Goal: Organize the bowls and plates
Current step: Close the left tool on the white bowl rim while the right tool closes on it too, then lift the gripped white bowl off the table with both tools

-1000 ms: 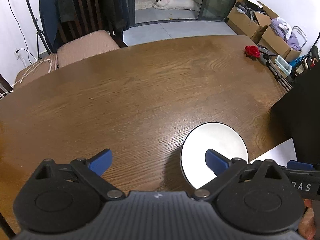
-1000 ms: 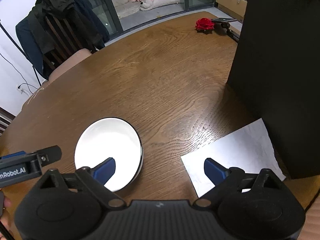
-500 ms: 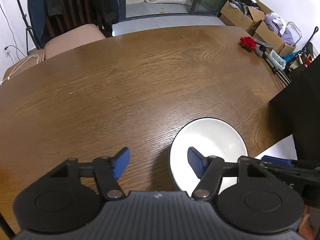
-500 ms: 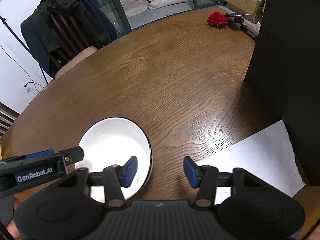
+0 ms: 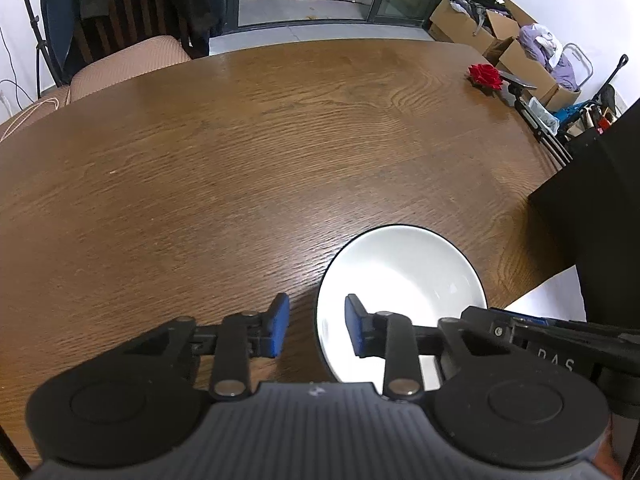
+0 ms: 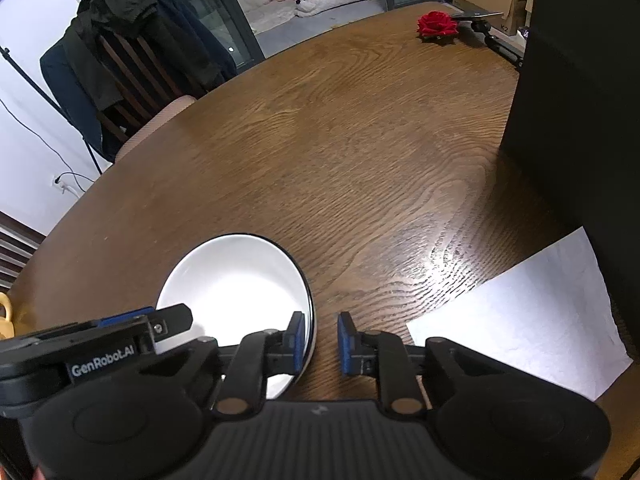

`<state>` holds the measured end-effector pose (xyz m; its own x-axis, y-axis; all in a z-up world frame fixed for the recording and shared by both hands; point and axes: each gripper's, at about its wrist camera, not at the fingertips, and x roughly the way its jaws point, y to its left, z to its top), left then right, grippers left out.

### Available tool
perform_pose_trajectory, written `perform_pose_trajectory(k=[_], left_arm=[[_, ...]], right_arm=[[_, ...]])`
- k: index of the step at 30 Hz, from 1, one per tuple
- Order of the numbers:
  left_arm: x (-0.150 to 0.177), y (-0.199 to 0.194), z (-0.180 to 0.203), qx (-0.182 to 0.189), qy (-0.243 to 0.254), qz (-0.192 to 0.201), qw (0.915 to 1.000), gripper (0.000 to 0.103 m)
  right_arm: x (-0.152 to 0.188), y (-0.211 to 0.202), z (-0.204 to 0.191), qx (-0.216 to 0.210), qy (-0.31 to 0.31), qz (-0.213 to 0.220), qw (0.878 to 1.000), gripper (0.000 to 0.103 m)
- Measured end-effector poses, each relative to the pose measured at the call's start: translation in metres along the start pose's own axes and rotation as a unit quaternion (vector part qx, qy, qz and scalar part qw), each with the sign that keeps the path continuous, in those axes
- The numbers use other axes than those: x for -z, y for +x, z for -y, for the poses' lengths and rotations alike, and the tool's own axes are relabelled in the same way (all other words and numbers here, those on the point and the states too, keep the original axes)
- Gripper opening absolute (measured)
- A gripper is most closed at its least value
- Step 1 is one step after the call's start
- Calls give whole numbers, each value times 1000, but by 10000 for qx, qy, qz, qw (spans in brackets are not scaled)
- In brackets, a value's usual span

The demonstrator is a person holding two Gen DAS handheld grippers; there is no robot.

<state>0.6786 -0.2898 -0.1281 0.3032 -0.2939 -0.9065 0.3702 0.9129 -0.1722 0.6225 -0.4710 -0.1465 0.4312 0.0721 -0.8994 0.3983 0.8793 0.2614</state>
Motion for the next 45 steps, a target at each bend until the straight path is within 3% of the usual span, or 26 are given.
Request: perform_pose_trajectory(k=[5,18,45], left_arm=[[-1,5,-3,23,-28,-55,10000,16],[1,14,-5,130,-136,-134,9997,7],[4,17,-1,53,-165,-117,9998,6]], right_arm=[[-1,4,1,-66,35,-14,10000,12],[0,10,2,-182,151,-15,9997,6],[0,12,-6,-47,74,-14,10000,5]])
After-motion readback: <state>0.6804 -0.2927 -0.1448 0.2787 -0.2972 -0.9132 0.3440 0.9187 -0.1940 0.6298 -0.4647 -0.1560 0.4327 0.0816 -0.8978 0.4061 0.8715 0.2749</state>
